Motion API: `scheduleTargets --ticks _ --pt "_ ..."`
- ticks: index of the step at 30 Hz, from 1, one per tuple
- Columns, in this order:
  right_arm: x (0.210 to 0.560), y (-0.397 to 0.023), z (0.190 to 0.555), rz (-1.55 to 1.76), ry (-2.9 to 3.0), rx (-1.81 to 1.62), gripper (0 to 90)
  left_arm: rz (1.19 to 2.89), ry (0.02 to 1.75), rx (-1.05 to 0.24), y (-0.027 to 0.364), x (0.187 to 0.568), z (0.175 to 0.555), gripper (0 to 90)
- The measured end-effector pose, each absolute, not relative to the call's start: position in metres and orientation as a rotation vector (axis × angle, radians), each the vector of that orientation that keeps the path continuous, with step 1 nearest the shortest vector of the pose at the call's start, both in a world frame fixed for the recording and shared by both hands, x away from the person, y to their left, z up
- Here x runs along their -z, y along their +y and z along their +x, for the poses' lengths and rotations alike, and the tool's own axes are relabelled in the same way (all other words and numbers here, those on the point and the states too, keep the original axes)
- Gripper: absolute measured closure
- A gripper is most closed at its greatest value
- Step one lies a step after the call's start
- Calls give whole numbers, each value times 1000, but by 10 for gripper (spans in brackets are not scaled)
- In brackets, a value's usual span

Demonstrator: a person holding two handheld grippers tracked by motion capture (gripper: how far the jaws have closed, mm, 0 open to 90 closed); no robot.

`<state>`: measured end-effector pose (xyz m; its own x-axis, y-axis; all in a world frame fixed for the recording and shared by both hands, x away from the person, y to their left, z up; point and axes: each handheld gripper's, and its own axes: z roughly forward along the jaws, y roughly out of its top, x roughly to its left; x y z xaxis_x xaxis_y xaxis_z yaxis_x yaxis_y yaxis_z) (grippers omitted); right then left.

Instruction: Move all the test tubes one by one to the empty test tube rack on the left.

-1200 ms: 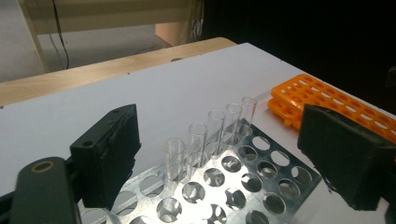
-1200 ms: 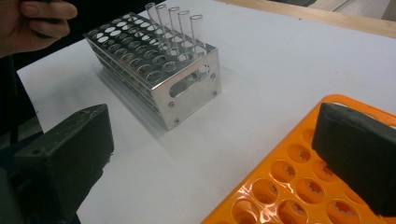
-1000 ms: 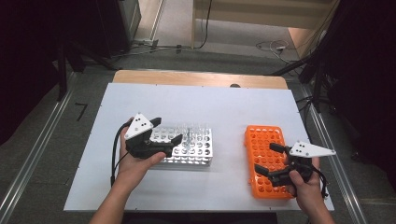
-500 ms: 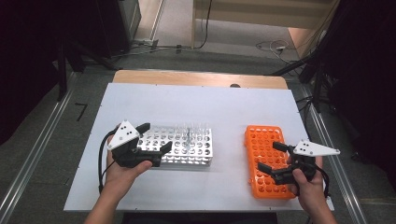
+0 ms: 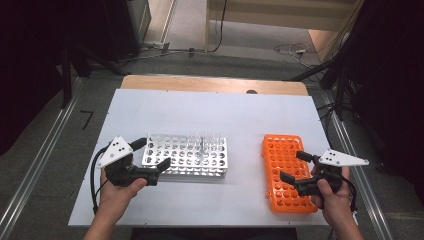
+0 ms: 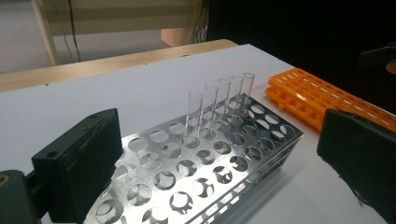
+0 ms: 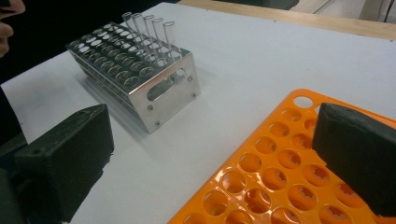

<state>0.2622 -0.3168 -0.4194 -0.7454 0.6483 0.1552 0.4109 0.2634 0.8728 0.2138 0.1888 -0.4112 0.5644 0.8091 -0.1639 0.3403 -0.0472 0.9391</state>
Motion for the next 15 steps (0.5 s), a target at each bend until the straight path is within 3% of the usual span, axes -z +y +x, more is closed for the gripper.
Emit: scheduleTargets --ticks 15 --pt "428 -329 269 1017 2273 -1402 0 1600 1024 -499 227 433 205 0"
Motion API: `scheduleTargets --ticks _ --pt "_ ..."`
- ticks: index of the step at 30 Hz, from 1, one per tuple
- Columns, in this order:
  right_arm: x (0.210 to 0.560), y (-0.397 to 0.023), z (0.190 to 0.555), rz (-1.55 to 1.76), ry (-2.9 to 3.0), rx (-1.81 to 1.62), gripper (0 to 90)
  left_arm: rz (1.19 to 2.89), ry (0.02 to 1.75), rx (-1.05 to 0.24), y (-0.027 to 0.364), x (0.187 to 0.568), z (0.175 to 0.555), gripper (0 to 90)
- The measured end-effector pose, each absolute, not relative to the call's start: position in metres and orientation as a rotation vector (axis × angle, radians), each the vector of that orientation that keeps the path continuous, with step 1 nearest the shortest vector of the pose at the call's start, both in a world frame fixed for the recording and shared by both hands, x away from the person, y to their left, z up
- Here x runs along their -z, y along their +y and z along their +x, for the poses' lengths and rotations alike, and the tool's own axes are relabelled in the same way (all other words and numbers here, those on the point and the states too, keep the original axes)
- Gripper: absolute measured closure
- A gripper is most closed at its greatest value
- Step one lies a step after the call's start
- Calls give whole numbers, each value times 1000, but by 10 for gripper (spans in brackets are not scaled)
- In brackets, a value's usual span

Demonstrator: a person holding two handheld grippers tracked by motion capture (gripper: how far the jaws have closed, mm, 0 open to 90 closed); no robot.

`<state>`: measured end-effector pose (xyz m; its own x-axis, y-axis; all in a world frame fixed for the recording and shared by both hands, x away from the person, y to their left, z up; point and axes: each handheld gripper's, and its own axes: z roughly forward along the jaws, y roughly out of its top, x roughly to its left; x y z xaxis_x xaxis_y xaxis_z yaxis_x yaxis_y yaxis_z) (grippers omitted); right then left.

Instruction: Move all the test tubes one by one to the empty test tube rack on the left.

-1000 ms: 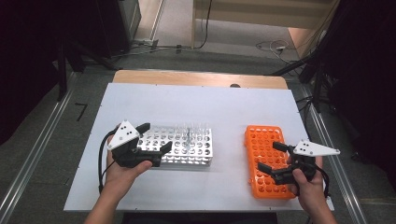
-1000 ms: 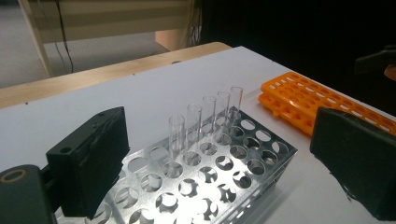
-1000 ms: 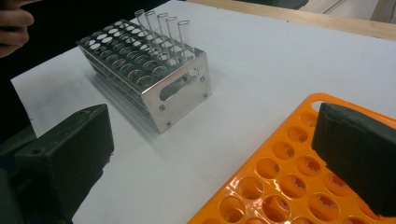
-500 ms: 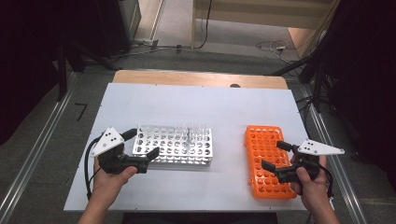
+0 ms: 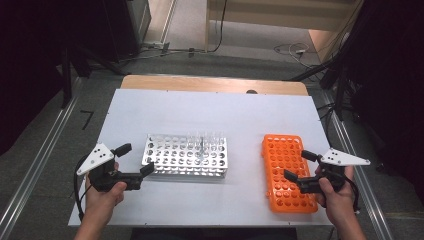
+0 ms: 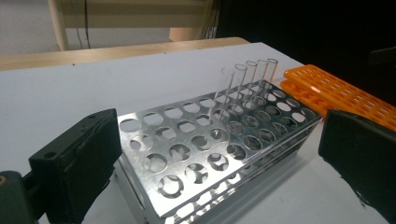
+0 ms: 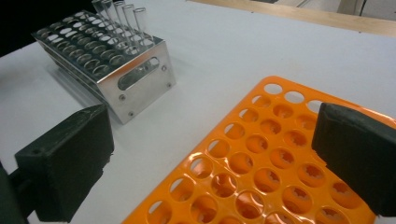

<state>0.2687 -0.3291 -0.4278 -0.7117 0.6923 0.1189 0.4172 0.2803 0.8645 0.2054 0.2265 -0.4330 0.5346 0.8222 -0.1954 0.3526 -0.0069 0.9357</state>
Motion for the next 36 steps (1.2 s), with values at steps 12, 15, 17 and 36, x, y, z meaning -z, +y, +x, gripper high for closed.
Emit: scheduleTargets --ticks 12,15,17,36 --pt "434 -348 276 1044 2219 -1405 0 1566 1022 -538 250 444 202 0" --pt "437 -353 277 1042 2206 -1400 0 1569 1031 -547 253 450 203 0" --pt "440 -357 279 1040 2199 -1407 0 1564 1036 -549 255 454 203 0" --pt "448 -363 286 1060 2202 -1379 0 1575 1034 -554 253 458 204 0"
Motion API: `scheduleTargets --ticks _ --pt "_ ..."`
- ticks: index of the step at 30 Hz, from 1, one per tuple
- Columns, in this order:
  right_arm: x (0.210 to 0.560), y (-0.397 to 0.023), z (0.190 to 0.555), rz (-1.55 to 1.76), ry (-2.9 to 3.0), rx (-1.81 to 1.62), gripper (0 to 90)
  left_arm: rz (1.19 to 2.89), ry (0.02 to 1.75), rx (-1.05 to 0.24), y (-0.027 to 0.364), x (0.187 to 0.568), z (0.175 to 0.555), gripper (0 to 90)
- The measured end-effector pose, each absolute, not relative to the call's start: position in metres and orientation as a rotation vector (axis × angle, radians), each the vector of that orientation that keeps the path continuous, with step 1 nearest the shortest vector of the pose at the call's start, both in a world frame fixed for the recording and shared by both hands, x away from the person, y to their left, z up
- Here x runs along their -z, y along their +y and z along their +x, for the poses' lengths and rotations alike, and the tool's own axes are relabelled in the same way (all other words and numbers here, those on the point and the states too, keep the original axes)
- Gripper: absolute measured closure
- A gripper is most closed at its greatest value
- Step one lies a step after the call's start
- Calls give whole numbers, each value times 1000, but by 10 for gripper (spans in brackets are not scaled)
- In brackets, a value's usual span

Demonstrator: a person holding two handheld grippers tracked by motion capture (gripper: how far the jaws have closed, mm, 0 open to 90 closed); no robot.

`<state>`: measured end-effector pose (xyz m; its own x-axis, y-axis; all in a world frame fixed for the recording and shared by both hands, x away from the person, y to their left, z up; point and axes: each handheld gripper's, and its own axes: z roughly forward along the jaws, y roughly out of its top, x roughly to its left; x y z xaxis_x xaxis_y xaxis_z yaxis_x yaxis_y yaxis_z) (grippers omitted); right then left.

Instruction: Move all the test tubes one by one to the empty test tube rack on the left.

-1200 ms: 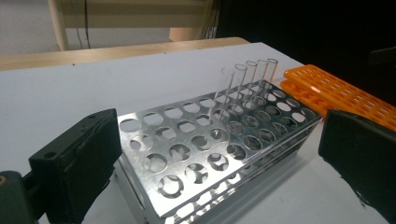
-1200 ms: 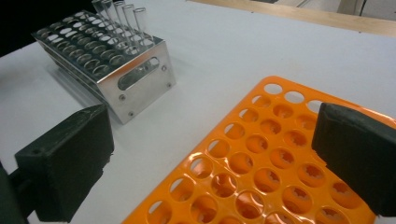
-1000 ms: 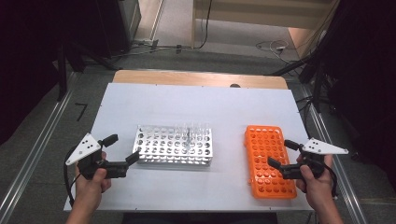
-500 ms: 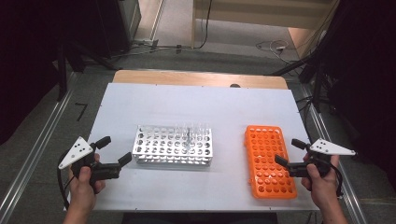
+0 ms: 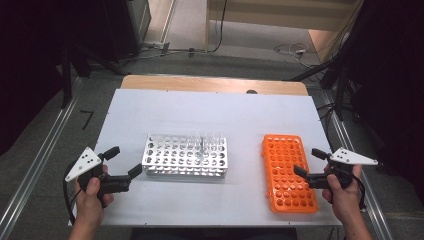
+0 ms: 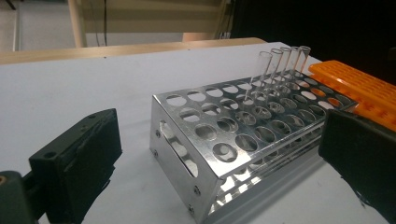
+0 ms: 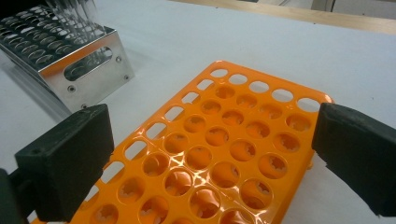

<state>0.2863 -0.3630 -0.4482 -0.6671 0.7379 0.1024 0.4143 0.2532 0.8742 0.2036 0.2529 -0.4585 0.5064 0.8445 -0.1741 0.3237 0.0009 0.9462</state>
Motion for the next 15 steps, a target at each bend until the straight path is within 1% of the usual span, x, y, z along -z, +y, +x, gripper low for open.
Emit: scheduleTargets --ticks 15 --pt "449 -362 288 1062 2211 -1369 0 1579 1034 -551 249 458 203 0"
